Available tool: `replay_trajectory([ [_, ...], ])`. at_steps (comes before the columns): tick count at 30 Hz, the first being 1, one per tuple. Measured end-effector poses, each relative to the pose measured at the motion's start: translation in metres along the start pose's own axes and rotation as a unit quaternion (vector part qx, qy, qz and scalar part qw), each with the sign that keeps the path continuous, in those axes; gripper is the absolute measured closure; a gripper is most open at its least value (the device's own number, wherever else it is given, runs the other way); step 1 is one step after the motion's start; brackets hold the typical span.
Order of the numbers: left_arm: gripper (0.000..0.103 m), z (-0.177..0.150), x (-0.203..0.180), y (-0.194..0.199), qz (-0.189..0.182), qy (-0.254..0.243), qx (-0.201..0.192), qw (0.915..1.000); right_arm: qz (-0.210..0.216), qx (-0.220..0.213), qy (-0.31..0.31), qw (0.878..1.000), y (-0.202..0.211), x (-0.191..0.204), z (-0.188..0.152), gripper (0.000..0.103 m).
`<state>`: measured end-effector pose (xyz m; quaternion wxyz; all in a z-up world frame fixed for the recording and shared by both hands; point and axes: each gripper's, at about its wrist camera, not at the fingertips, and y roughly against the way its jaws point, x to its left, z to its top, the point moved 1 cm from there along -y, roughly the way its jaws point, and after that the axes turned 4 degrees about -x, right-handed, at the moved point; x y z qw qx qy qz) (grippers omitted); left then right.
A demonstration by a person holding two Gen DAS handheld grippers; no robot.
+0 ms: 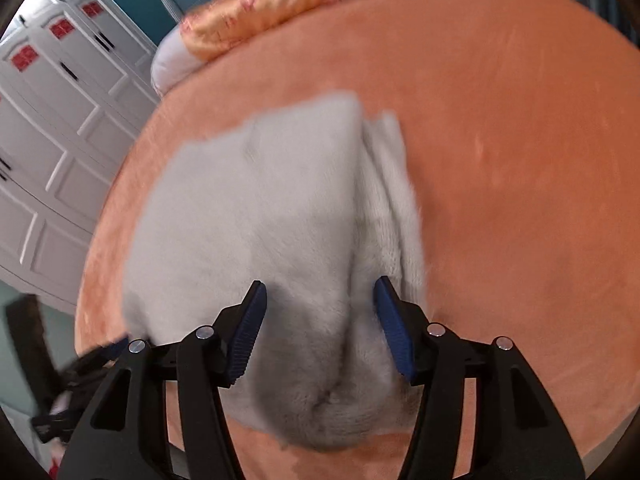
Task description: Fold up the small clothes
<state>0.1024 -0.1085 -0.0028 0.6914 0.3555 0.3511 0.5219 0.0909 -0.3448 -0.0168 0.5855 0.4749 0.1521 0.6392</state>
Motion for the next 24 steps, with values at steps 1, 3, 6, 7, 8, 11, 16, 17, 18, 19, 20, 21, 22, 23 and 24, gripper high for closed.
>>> replay_trajectory([
  [1, 0.045, 0.000, 0.000, 0.001, 0.001, -0.001, 0.001, 1.0000, 0.017, -0.001, -0.003, 1.000, 0.006, 0.002, 0.002, 0.086],
  [3, 0.045, 0.000, 0.003, 0.001, -0.004, 0.006, 0.004, 1.0000, 0.062, -0.048, -0.021, 0.997, 0.036, 0.006, 0.013, 0.089],
  [6, 0.045, 0.002, 0.003, -0.001, -0.009, 0.011, 0.008, 0.9999, 0.103, -0.117, -0.020, 0.987, 0.080, 0.006, 0.020, 0.100],
  [7, 0.044, 0.001, 0.002, -0.002, -0.009, 0.011, 0.008, 0.9999, 0.074, -0.108, -0.022, 0.991, 0.071, -0.002, 0.016, 0.100],
  [8, 0.044, 0.001, 0.002, -0.004, -0.010, 0.014, 0.011, 0.9998, 0.023, -0.073, -0.024, 0.997, 0.047, -0.016, 0.010, 0.100],
  [11, 0.044, -0.001, -0.002, -0.008, -0.012, 0.014, 0.018, 0.9997, -0.006, -0.015, -0.052, 0.999, 0.009, -0.044, -0.012, 0.101],
  [16, 0.042, -0.003, -0.002, -0.008, 0.000, 0.009, 0.012, 0.9999, 0.040, -0.069, -0.082, 0.993, 0.058, -0.033, -0.004, 0.091],
  [17, 0.041, -0.003, -0.001, -0.008, 0.000, 0.012, 0.012, 0.9999, 0.043, -0.068, -0.075, 0.994, 0.062, -0.029, -0.004, 0.081],
  [18, 0.040, -0.003, -0.001, -0.009, 0.000, 0.014, 0.012, 0.9998, 0.047, -0.067, -0.070, 0.994, 0.064, -0.025, -0.005, 0.074],
  [19, 0.039, -0.002, -0.001, -0.009, 0.000, 0.015, 0.012, 0.9998, 0.049, -0.065, -0.065, 0.995, 0.063, -0.023, -0.007, 0.056],
  [20, 0.039, -0.002, -0.001, -0.008, 0.001, 0.016, 0.012, 0.9998, 0.046, -0.059, -0.058, 0.995, 0.059, -0.022, -0.010, 0.048],
  [21, 0.039, -0.002, -0.001, -0.008, 0.002, 0.016, 0.012, 0.9998, 0.029, -0.045, -0.048, 0.997, 0.047, -0.017, -0.012, 0.048],
  [22, 0.039, -0.002, -0.002, -0.008, 0.004, 0.015, 0.012, 0.9998, 0.019, -0.032, -0.043, 0.998, 0.037, -0.016, -0.014, 0.048],
  [23, 0.039, -0.003, -0.003, -0.008, 0.005, 0.015, 0.011, 0.9998, 0.006, -0.020, -0.037, 0.999, 0.025, -0.015, -0.016, 0.053],
  [24, 0.039, -0.003, -0.004, -0.008, 0.006, 0.015, 0.011, 0.9998, -0.004, -0.020, -0.032, 0.999, 0.019, -0.013, -0.017, 0.058],
])
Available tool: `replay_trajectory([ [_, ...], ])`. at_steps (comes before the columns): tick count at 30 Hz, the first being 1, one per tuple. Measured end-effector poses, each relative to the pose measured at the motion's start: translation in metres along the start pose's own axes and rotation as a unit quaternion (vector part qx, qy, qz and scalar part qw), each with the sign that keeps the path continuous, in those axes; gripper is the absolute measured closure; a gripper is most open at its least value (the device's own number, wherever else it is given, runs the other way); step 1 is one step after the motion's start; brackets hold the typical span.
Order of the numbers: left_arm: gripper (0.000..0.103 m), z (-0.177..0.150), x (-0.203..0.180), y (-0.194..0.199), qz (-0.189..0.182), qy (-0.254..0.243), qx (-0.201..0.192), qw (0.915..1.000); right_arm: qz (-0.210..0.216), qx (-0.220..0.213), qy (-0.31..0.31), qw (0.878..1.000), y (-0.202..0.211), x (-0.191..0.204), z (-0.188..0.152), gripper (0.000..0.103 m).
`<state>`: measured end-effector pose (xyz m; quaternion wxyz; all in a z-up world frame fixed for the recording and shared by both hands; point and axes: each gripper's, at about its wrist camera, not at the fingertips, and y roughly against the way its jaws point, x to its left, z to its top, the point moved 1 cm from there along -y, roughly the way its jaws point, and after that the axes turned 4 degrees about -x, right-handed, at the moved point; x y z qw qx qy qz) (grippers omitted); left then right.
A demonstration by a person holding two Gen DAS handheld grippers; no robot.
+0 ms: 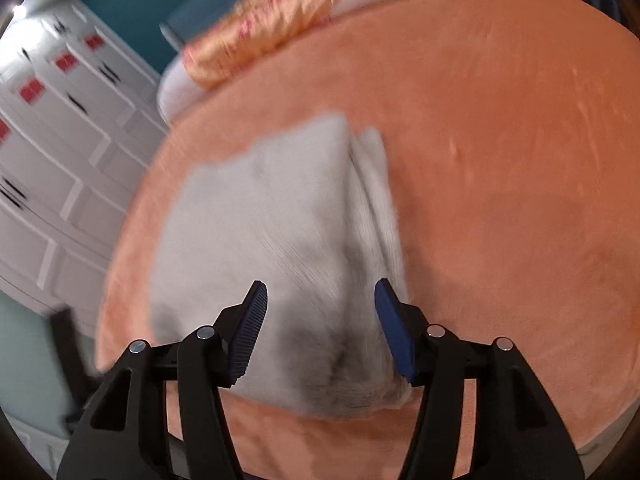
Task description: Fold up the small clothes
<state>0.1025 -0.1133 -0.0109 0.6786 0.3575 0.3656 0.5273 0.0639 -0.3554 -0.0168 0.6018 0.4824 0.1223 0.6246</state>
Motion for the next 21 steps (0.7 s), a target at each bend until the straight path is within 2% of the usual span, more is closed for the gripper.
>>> replay_trajectory([
  [1, 0.039, 0.000, -0.001, 0.000, 0.001, 0.000, 0.001, 1.0000, 0.005, -0.002, 0.010, 1.000, 0.002, 0.004, 0.000, 0.081],
  [2, 0.039, 0.000, -0.001, 0.000, 0.003, -0.001, 0.001, 1.0000, 0.012, -0.008, 0.010, 1.000, 0.006, 0.009, 0.000, 0.088],
  [4, 0.039, 0.000, -0.002, 0.001, 0.004, -0.005, 0.003, 1.0000, 0.028, -0.054, 0.014, 0.998, 0.032, 0.020, 0.005, 0.093],
  [7, 0.039, -0.001, -0.001, 0.002, 0.000, -0.004, 0.003, 1.0000, 0.038, -0.099, 0.009, 0.994, 0.058, 0.025, 0.010, 0.096],
  [8, 0.039, -0.001, -0.001, 0.002, 0.001, -0.004, 0.002, 1.0000, 0.023, -0.099, 0.010, 0.995, 0.055, 0.020, 0.007, 0.096],
  [9, 0.039, -0.001, 0.000, 0.002, 0.001, -0.004, 0.003, 1.0000, 0.005, -0.087, 0.015, 0.996, 0.044, 0.015, 0.007, 0.096],
  [10, 0.039, -0.001, 0.000, 0.002, 0.001, -0.004, 0.002, 1.0000, -0.040, -0.057, 0.029, 0.997, 0.019, 0.008, 0.000, 0.096],
  [11, 0.039, -0.002, 0.000, 0.001, -0.001, -0.003, 0.004, 1.0000, -0.062, -0.021, 0.033, 0.997, -0.006, -0.001, -0.011, 0.096],
  [13, 0.039, -0.003, 0.000, 0.002, 0.003, -0.006, 0.003, 1.0000, -0.052, -0.028, 0.024, 0.998, -0.008, -0.003, -0.014, 0.096],
  [16, 0.039, -0.001, -0.001, 0.004, 0.009, -0.012, 0.002, 0.9999, -0.042, -0.032, 0.015, 0.999, 0.010, 0.006, -0.002, 0.094],
  [21, 0.040, 0.000, -0.003, 0.007, 0.006, -0.001, 0.005, 1.0000, -0.038, -0.041, 0.008, 0.998, 0.033, 0.009, -0.006, 0.090],
])
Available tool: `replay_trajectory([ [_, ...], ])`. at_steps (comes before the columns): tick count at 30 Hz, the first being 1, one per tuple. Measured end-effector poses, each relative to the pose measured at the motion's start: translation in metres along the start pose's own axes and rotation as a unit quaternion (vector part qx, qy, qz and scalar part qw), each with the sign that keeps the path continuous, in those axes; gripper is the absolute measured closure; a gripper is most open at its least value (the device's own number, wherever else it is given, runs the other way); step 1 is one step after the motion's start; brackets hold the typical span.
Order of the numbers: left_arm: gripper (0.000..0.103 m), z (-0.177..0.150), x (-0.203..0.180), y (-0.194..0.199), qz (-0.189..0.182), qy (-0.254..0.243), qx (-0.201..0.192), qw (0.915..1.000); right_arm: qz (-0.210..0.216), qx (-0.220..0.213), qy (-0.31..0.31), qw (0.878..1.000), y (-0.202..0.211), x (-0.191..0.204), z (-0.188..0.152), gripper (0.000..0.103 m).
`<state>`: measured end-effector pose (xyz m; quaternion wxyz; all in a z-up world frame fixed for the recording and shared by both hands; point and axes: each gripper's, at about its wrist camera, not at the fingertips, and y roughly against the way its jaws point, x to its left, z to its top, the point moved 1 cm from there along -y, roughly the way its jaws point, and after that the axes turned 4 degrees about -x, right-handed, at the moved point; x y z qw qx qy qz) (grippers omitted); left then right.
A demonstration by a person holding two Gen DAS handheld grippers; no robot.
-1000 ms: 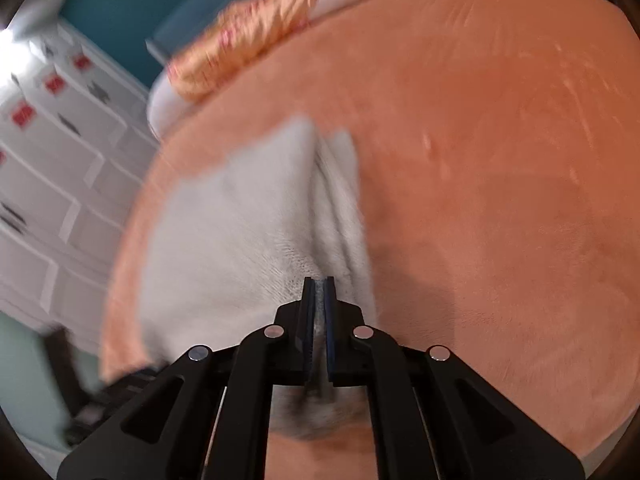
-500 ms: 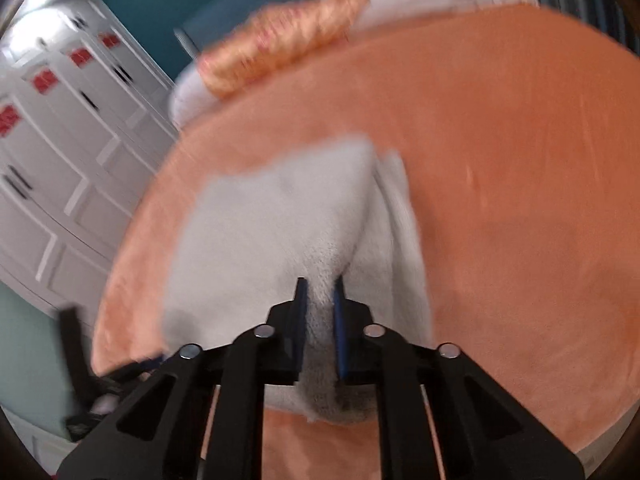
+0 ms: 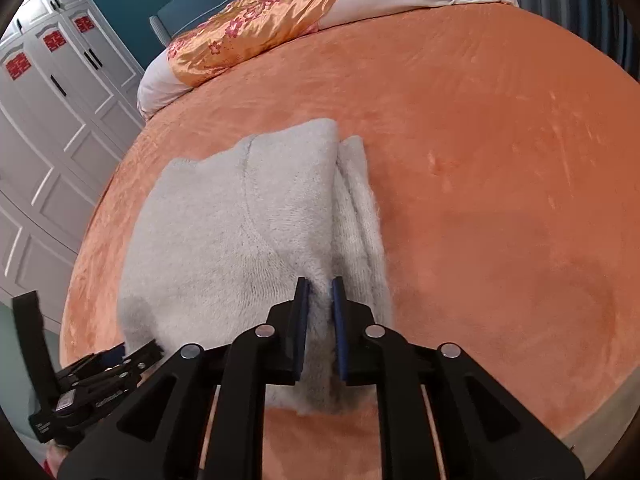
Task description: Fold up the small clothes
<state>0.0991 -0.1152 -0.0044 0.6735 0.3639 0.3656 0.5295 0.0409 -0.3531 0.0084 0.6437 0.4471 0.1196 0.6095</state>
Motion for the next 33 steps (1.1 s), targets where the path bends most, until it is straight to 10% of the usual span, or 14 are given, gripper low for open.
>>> replay_trajectory([
  [11, 0.042, 0.056, -0.013, 0.043, -0.043, 0.031, -0.064, 0.9965, 0.006, -0.018, -0.016, 1.000, -0.017, 0.003, 0.062, 0.047],
  [14, 0.042, 0.071, -0.022, 0.021, -0.019, 0.022, -0.049, 0.9984, 0.007, 0.025, -0.011, 1.000, -0.056, 0.009, 0.071, 0.053],
  [16, 0.042, 0.070, -0.024, 0.010, -0.012, 0.022, -0.033, 0.9991, 0.022, 0.044, -0.004, 0.999, -0.069, 0.014, 0.073, 0.095],
  [21, 0.040, 0.065, -0.025, 0.004, 0.008, 0.008, -0.035, 0.9993, 0.106, -0.069, -0.007, 0.992, -0.024, 0.021, 0.085, 0.095],
  [25, 0.039, 0.063, -0.027, -0.003, 0.014, 0.002, -0.030, 0.9995, 0.018, 0.051, -0.030, 0.998, -0.097, -0.012, 0.060, 0.094],
  [33, 0.038, 0.060, -0.028, -0.002, 0.023, -0.006, -0.032, 0.9992, 0.029, -0.018, -0.027, 0.999, -0.015, -0.001, 0.040, 0.090],
])
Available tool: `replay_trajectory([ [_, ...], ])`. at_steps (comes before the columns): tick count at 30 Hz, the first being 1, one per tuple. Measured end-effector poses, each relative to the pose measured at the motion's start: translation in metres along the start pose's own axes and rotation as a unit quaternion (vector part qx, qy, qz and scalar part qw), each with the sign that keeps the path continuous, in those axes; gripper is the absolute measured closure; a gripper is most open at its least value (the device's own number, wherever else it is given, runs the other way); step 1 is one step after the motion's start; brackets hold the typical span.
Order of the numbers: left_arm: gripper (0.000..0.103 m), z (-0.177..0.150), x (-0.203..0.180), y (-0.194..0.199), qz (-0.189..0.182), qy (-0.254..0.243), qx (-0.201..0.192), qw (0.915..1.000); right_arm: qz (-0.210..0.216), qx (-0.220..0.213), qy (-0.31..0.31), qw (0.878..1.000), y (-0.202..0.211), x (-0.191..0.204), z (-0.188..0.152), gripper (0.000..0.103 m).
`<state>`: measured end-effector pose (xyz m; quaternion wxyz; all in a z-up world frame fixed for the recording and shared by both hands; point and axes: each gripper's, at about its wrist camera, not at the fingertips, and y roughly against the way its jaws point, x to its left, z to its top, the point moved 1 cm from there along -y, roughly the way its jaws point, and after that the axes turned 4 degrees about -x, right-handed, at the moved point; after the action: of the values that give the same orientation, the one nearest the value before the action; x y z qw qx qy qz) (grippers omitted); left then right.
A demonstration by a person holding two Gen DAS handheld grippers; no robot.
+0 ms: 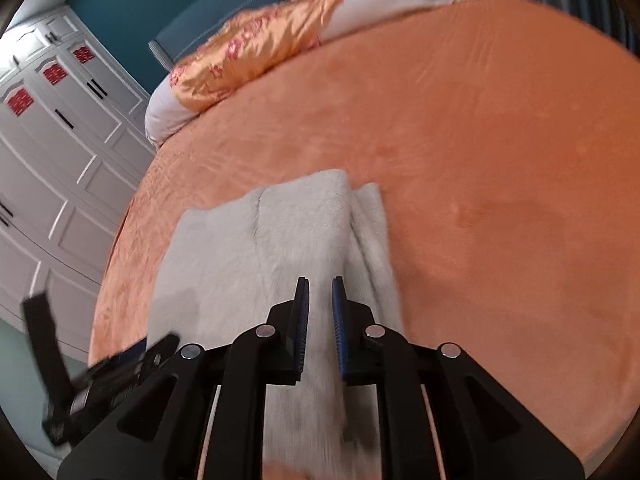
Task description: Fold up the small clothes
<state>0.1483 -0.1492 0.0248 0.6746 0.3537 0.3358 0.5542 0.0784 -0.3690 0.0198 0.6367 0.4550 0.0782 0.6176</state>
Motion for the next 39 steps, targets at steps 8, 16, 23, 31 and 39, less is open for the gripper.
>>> replay_trajectory([
  [8, 0.039, -0.009, 0.001, 0.018, -0.010, 0.009, -0.001, 0.9999, -0.028, 0.012, 0.037, 0.999, 0.035, 0.015, -0.058, 0.090],
  [16, 0.039, -0.024, -0.005, 0.025, 0.008, -0.018, 0.000, 0.9998, -0.093, 0.046, 0.075, 0.992, 0.008, 0.015, -0.067, 0.089],
  [23, 0.039, -0.037, -0.006, 0.028, 0.003, -0.019, 0.013, 0.9997, -0.109, 0.071, 0.095, 0.987, -0.003, 0.014, -0.077, 0.090],
  [31, 0.036, -0.063, 0.008, 0.012, 0.004, -0.014, 0.054, 0.9984, -0.087, 0.039, 0.049, 0.994, 0.022, 0.013, -0.073, 0.089],
  [39, 0.032, -0.044, 0.037, 0.040, -0.067, 0.068, 0.036, 0.9948, -0.072, 0.016, -0.001, 0.997, 0.033, -0.005, -0.051, 0.048],
])
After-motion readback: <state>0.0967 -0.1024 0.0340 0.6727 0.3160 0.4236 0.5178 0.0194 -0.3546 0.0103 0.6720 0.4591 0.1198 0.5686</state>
